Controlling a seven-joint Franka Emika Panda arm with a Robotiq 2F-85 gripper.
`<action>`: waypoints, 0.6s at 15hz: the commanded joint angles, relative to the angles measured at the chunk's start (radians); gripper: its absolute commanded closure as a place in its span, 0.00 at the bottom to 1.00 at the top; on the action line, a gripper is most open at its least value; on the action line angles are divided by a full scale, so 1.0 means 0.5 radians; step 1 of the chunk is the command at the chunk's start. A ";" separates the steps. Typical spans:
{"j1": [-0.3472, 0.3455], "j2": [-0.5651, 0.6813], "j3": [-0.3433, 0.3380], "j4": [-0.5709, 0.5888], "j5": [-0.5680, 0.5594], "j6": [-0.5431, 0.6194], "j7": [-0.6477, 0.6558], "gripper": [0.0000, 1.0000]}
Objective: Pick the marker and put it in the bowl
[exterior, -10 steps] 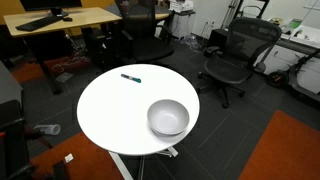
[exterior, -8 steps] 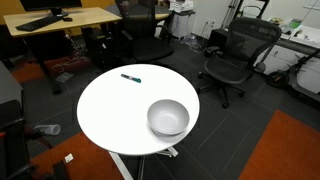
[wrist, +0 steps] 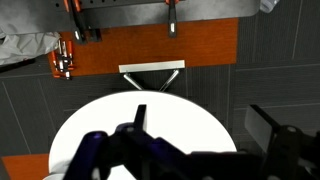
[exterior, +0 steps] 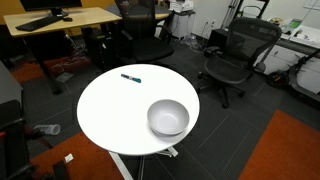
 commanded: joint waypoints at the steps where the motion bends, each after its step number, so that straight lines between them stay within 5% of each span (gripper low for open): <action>1: -0.089 0.133 -0.012 0.078 -0.079 0.120 -0.014 0.00; 9: -0.175 0.671 -0.009 0.375 -0.175 0.517 0.023 0.00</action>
